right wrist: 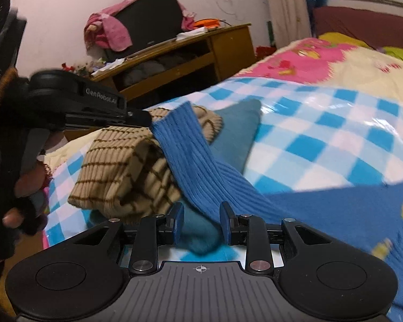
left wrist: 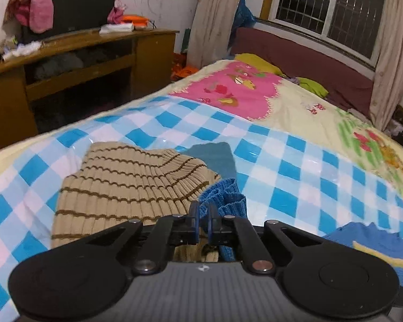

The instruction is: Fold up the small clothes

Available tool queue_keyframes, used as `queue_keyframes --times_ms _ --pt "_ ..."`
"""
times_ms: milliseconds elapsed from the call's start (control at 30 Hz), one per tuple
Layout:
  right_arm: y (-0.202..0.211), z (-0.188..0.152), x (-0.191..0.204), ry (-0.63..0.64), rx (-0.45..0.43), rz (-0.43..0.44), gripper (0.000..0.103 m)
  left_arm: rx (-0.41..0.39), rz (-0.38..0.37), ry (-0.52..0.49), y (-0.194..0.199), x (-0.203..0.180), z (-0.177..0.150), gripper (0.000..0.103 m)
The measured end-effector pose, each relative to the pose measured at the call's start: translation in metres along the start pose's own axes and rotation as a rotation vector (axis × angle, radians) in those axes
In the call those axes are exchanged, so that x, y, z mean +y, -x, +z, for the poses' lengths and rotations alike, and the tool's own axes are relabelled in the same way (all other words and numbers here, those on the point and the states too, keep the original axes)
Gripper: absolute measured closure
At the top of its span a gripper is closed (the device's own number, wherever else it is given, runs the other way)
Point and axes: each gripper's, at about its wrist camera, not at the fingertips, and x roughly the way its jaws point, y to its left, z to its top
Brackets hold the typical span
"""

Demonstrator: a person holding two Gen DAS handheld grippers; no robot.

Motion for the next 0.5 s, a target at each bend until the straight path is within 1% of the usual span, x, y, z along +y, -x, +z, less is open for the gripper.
queue_keyframes --times_ms 33,100,167,200,267,300,333,433,500 --pt "-0.006 0.003 0.004 0.011 -0.003 0.002 0.073 0.011 -0.012 0.003 -0.002 0.003 0.002 0.091" --pt "-0.016 0.007 0.011 0.027 -0.012 0.002 0.073 0.027 -0.003 -0.007 -0.005 0.005 0.003 0.091" --pt "-0.024 0.009 0.015 0.03 -0.008 0.002 0.073 0.041 -0.021 -0.015 -0.007 0.005 0.001 0.089" --pt "-0.026 0.008 0.017 0.027 -0.007 0.003 0.073 0.036 -0.031 -0.024 -0.006 0.003 0.0 0.087" --pt "-0.029 0.005 0.017 0.026 -0.003 0.001 0.073 -0.002 -0.046 -0.059 -0.002 -0.004 -0.004 0.073" --pt "-0.029 0.003 0.016 0.029 -0.003 -0.009 0.073 -0.016 -0.047 -0.074 -0.001 -0.006 -0.005 0.058" --pt "-0.031 0.003 0.016 0.035 -0.007 -0.022 0.072 -0.027 -0.047 -0.084 -0.001 -0.008 -0.006 0.049" --pt "-0.036 0.007 0.017 0.057 -0.028 -0.035 0.064 -0.021 -0.067 -0.084 0.0 -0.006 -0.006 0.049" --pt "-0.041 0.012 0.02 0.088 -0.05 -0.025 0.063 -0.017 -0.071 -0.059 0.003 0.001 -0.002 0.05"
